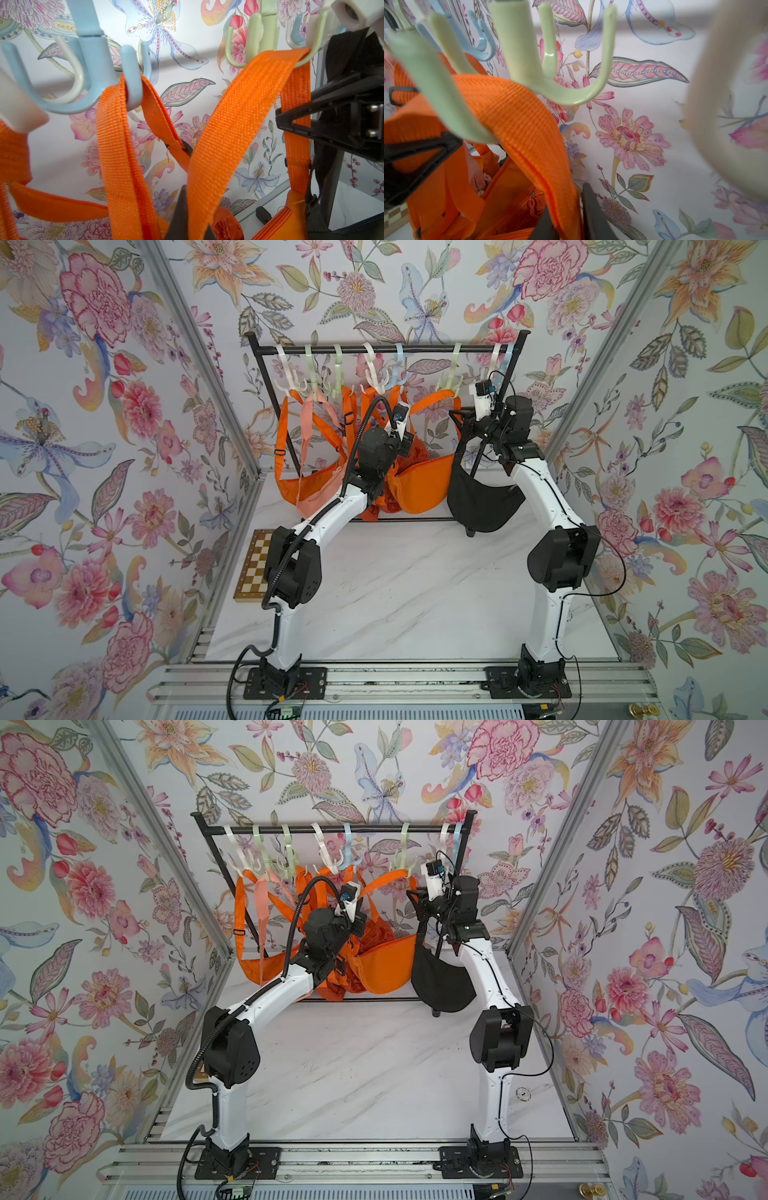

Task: Take the bag off the hook
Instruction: Pick up the bag from the hook.

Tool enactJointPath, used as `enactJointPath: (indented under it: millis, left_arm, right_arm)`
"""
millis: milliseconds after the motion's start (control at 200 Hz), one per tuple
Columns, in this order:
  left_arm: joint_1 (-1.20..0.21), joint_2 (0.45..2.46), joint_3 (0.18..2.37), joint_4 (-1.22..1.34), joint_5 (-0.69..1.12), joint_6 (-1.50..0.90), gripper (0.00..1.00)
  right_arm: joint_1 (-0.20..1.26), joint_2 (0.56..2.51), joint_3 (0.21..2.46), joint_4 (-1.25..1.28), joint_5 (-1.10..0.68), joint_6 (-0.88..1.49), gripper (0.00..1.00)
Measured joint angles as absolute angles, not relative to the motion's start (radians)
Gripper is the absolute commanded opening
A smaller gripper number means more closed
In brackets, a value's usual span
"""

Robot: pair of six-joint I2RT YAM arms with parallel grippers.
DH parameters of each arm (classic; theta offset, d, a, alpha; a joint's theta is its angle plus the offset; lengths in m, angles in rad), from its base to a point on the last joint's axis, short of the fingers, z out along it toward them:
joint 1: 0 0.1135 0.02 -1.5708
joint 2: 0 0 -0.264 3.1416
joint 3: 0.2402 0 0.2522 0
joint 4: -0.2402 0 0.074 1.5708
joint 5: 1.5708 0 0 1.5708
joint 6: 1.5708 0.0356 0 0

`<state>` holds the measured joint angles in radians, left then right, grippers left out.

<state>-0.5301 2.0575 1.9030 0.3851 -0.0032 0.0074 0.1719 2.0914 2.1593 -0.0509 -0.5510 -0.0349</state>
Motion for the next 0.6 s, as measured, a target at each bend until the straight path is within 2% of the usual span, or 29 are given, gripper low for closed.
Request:
enactJointPath:
  millis: [275,600]
  left_arm:
    - [-0.529,2.072,1.949,0.374,-0.002,0.004,0.00]
    - [-0.529,2.072,1.963,0.355,-0.002,-0.009,0.00]
  right_arm:
    - [0.198,2.078,2.080,-0.019,-0.566,-0.034,0.00]
    - [0.216,1.957,2.000,0.020,-0.565,-0.029,0.00]
